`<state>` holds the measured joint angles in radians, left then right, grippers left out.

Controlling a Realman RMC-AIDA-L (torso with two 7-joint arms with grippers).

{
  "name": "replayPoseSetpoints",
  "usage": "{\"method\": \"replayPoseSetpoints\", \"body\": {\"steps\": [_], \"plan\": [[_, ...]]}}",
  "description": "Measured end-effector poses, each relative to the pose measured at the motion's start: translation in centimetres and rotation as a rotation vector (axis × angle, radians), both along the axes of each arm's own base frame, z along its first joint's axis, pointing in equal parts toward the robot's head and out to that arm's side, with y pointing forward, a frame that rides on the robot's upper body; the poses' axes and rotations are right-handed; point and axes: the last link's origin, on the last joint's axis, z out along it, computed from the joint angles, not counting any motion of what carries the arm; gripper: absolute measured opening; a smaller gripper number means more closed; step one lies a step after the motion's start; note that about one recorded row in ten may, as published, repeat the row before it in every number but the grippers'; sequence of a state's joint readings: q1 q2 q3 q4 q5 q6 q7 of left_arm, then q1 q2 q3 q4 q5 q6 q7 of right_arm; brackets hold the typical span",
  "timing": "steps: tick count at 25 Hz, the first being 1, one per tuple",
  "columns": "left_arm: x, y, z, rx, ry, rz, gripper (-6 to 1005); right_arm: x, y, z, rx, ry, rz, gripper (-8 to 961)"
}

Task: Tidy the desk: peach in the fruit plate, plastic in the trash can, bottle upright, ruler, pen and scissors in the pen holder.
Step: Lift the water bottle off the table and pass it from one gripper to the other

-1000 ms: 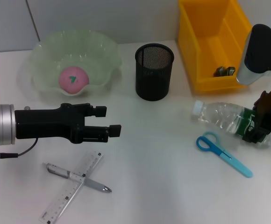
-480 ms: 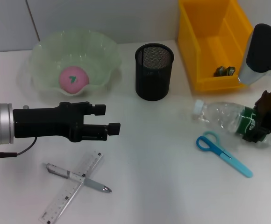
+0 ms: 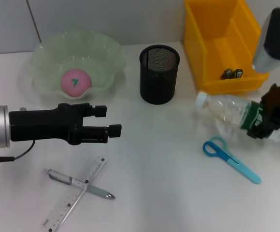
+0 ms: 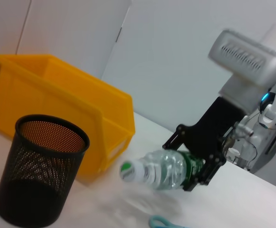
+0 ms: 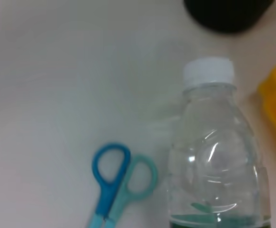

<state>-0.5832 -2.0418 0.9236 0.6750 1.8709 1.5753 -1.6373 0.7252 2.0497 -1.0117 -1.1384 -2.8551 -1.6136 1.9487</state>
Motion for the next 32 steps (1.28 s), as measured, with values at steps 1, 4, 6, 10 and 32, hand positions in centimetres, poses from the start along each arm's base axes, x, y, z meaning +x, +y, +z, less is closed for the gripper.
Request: {"method": "replayPoseSetpoints", "body": {"steps": [1, 4, 6, 10, 32], "plan": [[0.0, 0.0, 0.0, 0.001, -0.002, -0.001, 864, -0.4, 0.0, 0.4, 0.008, 0.017, 0.01, 688], [0.1, 0.0, 0.0, 0.003, -0.006, -0.004, 864, -2.0, -0.6, 2.0, 0.035, 0.103, 0.045, 688], [0.2, 0.1, 0.0, 0.007, -0.011, -0.003, 864, -2.2, -0.7, 2.4, 0.043, 0.123, 0.052, 689], [0.3, 0.4, 0.6, 0.039, -0.056, 0.02, 864, -3.2, -1.3, 3.6, 0.071, 0.255, 0.096, 689], [2.2, -0.3, 2.1, 0.197, -0.524, 0.045, 863, -3.5, -3.5, -1.2, 0.065, 1.05, 0.337, 691]]}}
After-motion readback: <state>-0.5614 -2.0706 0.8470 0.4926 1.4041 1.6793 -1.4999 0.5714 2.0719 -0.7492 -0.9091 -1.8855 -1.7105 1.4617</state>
